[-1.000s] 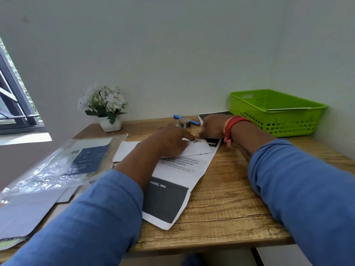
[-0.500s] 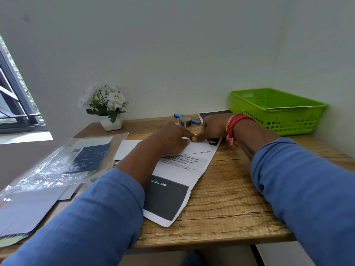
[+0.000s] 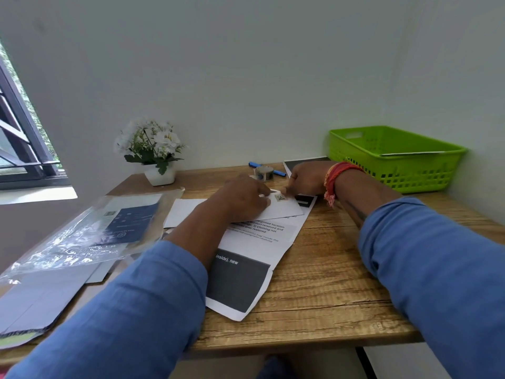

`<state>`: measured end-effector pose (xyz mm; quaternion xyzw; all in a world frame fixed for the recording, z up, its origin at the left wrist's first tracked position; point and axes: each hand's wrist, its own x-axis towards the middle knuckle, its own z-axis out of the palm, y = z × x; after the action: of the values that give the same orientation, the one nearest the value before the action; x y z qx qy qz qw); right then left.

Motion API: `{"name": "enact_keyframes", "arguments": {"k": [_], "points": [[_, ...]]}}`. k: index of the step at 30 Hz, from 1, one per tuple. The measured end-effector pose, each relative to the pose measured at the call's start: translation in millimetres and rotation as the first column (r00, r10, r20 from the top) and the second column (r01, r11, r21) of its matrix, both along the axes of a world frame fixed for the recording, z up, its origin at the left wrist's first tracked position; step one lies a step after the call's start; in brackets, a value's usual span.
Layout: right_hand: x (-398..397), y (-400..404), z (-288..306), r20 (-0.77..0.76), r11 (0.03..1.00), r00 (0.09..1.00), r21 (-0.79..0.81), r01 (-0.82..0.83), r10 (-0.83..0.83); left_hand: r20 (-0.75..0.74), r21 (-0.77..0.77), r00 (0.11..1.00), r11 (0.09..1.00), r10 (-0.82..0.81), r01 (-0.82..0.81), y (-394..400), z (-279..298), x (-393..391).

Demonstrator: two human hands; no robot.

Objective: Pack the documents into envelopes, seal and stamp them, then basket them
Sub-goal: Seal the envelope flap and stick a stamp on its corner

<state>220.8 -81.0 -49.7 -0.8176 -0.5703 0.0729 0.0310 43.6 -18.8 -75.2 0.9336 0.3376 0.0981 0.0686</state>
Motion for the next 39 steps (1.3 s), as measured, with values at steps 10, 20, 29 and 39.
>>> {"name": "enact_keyframes", "arguments": {"k": [10,20,29,39], "points": [[-5.7,-5.2,-1.0,-0.037,0.999,0.999,0.045,-0.011,0.012,0.074,0.106,0.973,0.968,0.22,-0.227,0.0,-12.5,10.4],[10.5,-9.5,-1.0,-0.394,0.928,0.914,0.368,0.054,0.103,0.39,0.093,0.896,0.959,0.211,-0.267,-1.3,-8.2,5.8],[23.7,-6.0,-9.2,-0.739,0.753,0.598,0.575,0.32,0.31,0.55,-0.415,0.491,0.731,0.675,-0.541,14.0,2.3,-18.9],[30.7,-9.7,-8.9,-0.848,0.541,0.378,0.529,0.654,0.373,0.705,-0.647,0.158,0.718,0.692,-0.258,32.8,-1.0,-24.4]]}}
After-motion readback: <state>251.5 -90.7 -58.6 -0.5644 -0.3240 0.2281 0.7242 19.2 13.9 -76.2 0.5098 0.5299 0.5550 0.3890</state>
